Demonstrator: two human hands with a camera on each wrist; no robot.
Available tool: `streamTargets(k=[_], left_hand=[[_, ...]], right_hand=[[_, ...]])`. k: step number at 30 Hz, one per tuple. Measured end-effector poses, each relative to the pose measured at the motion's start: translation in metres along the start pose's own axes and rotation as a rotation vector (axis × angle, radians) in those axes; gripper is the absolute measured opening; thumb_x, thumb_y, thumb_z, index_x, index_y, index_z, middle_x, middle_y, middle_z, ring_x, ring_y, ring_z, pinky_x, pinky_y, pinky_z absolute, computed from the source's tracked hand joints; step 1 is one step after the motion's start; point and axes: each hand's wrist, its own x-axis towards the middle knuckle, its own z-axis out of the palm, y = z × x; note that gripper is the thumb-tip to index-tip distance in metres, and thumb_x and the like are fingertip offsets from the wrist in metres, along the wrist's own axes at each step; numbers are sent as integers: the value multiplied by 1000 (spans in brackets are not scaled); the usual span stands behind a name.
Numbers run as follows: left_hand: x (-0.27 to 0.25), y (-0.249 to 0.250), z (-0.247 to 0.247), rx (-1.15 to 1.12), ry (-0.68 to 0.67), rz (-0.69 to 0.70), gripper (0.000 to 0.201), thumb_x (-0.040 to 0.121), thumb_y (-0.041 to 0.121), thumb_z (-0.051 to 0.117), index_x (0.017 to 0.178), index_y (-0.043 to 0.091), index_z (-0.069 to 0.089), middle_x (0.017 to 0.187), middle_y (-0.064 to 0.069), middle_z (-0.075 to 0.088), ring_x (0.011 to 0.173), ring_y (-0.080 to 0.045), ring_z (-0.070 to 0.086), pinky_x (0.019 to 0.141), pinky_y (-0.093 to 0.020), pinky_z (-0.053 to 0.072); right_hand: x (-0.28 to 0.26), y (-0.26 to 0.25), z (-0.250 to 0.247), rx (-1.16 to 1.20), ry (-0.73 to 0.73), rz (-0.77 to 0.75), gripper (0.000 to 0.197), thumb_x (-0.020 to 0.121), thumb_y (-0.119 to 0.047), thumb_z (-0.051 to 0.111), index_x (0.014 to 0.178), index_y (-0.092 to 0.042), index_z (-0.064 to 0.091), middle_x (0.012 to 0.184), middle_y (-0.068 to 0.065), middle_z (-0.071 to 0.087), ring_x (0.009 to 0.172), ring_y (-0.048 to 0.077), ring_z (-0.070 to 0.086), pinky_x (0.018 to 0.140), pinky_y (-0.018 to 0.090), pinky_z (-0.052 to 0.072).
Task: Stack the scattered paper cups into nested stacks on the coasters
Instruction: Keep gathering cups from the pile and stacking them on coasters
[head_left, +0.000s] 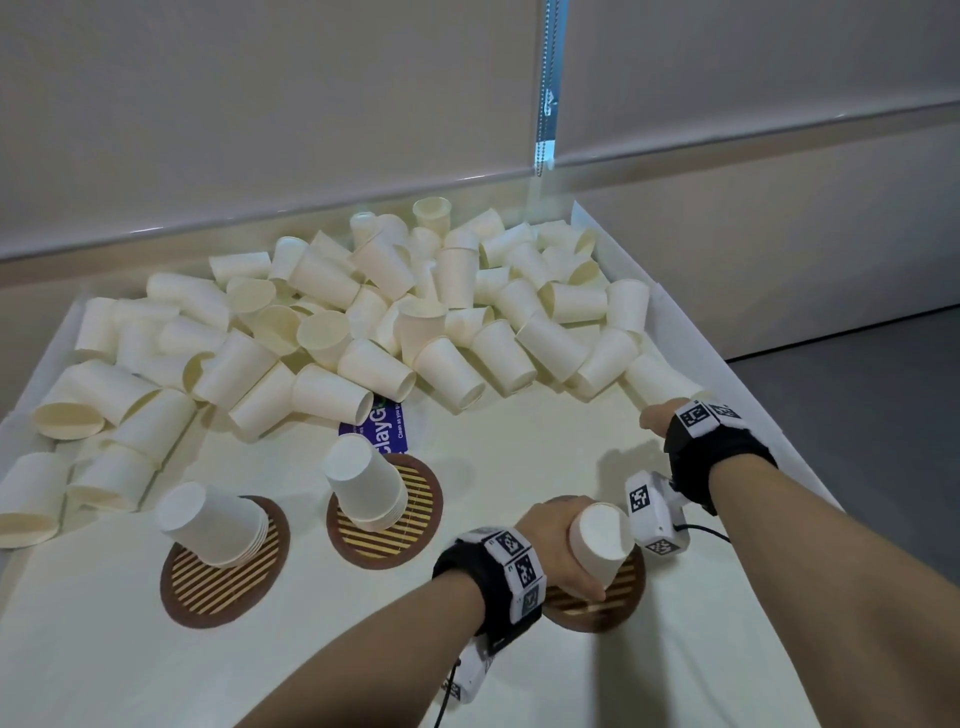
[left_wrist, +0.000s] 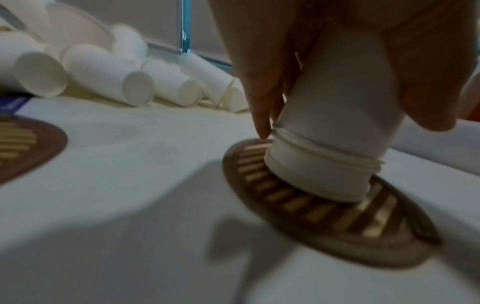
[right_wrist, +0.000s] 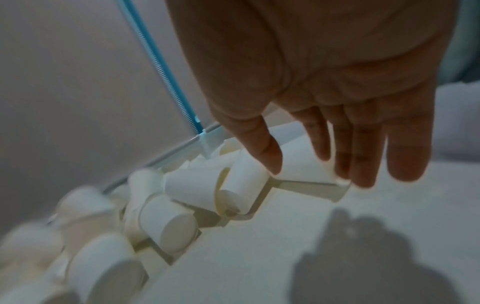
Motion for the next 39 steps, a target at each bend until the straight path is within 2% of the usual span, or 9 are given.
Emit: streamTargets(k=[3, 6, 11, 15, 22, 26, 30, 34, 39], left_hand=[[7, -4, 0, -16, 84, -34, 72, 61, 17, 84, 125, 28, 53, 121, 4, 61, 114, -17, 56, 97, -28, 45], [19, -7, -17, -43, 206, -114, 71, 60, 21, 84, 122, 29, 51, 119, 4, 63, 112, -18, 57, 95, -26, 45], [40, -13, -49, -18, 328, -208, 80, 58, 28, 87, 128, 24, 48, 126, 2, 59, 119, -20, 52, 100, -27, 41], [49, -15, -63, -27, 377, -240, 79, 58, 28, 87, 127, 21, 49, 125, 1, 59, 119, -20, 53, 101, -30, 43], [54, -12, -76, -131, 347, -199, 88, 60, 36, 86, 133, 19, 40, 130, 2, 52, 123, -18, 48, 99, -27, 38], [51, -1, -90, -366, 338, -124, 90, 67, 56, 74, 140, 23, 33, 137, 4, 45, 128, -15, 43, 102, -26, 32], [52, 11, -101, -424, 417, -74, 73, 76, 53, 68, 135, 17, 43, 135, 0, 50, 125, -15, 46, 108, -32, 34], [54, 12, -106, -218, 411, -43, 55, 73, 42, 75, 119, 19, 57, 122, 3, 58, 113, -12, 52, 101, -32, 41], [54, 8, -108, -123, 407, -9, 33, 78, 33, 72, 107, 19, 64, 112, 2, 64, 103, -12, 57, 88, -25, 43]], right_hand=[[-11, -3, -4, 272, -88, -23, 47, 92, -15, 54, 135, 1, 44, 139, 16, 46, 129, 32, 44, 58, 19, 36], [-6, -2, -2, 386, -41, -13, 46, 92, -11, 53, 135, 1, 43, 141, 17, 44, 129, 30, 45, 51, 18, 29], [-5, -7, -2, 121, 35, 12, 38, 98, -20, 44, 132, -3, 48, 138, 17, 45, 127, 33, 45, 86, 27, 46], [-11, -7, -8, -114, 88, 6, 41, 100, -28, 37, 139, -17, 37, 145, 15, 33, 134, 34, 33, 105, 43, 35], [-4, -12, -4, -4, 171, 66, 53, 102, -20, 33, 147, 0, 14, 153, 26, 12, 140, 39, 22, 112, 54, 20], [6, -12, -3, 263, 174, 31, 44, 92, -6, 48, 135, -1, 42, 134, 23, 41, 103, 30, 49, 88, 33, 51], [11, -18, -7, 583, 208, 40, 61, 93, -22, 55, 141, 3, 26, 140, 21, 41, 126, 35, 44, 97, 38, 38], [12, -23, 2, 594, 216, -67, 46, 92, -21, 52, 133, -13, 35, 123, 20, 56, 94, 33, 56, 80, 35, 41], [14, -28, 3, 645, 188, -135, 43, 95, -21, 49, 137, -13, 47, 139, 11, 49, 122, 30, 51, 99, 32, 39]])
